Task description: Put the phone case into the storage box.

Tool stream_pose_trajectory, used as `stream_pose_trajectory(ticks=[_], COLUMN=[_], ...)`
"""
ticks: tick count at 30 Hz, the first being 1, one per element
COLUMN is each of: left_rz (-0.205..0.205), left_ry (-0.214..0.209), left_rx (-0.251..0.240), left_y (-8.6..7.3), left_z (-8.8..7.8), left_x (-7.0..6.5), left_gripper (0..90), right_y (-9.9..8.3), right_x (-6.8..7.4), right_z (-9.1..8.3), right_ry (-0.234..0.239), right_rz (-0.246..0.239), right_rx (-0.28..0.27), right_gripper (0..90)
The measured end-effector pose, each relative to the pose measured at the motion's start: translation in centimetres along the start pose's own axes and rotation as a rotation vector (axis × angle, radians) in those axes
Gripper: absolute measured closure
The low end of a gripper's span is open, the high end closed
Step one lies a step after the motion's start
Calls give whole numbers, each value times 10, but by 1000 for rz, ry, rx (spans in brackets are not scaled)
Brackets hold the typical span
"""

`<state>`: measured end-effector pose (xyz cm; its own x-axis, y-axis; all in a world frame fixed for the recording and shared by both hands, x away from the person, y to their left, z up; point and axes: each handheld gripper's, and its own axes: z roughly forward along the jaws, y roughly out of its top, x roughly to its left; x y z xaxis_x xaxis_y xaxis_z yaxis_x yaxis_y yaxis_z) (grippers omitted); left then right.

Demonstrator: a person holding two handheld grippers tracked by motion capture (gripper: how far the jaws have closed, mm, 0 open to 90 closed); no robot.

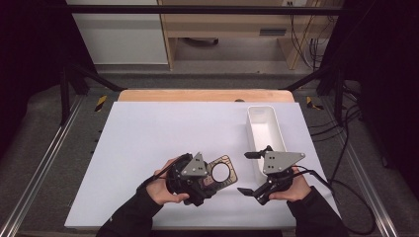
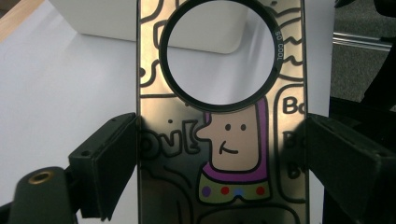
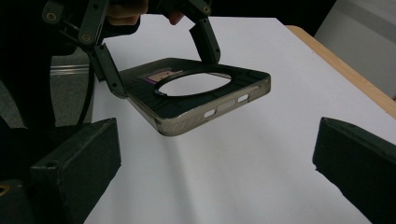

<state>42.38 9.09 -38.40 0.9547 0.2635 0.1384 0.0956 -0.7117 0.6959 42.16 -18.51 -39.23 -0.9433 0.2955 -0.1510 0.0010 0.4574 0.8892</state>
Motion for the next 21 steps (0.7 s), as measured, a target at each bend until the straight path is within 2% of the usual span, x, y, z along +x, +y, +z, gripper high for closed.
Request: stream_pose_trajectory(ticks=[21], left_rz=[64], left_ry=[-46], left_rx=[20], left_y=[9], left_z=[5], left_x=[-5], left_gripper=[115], right_y=[6], right_x=[4], right_z=[12], right_ry=[57], right_rz=[-52], right_rx=[60], right_gripper=[22])
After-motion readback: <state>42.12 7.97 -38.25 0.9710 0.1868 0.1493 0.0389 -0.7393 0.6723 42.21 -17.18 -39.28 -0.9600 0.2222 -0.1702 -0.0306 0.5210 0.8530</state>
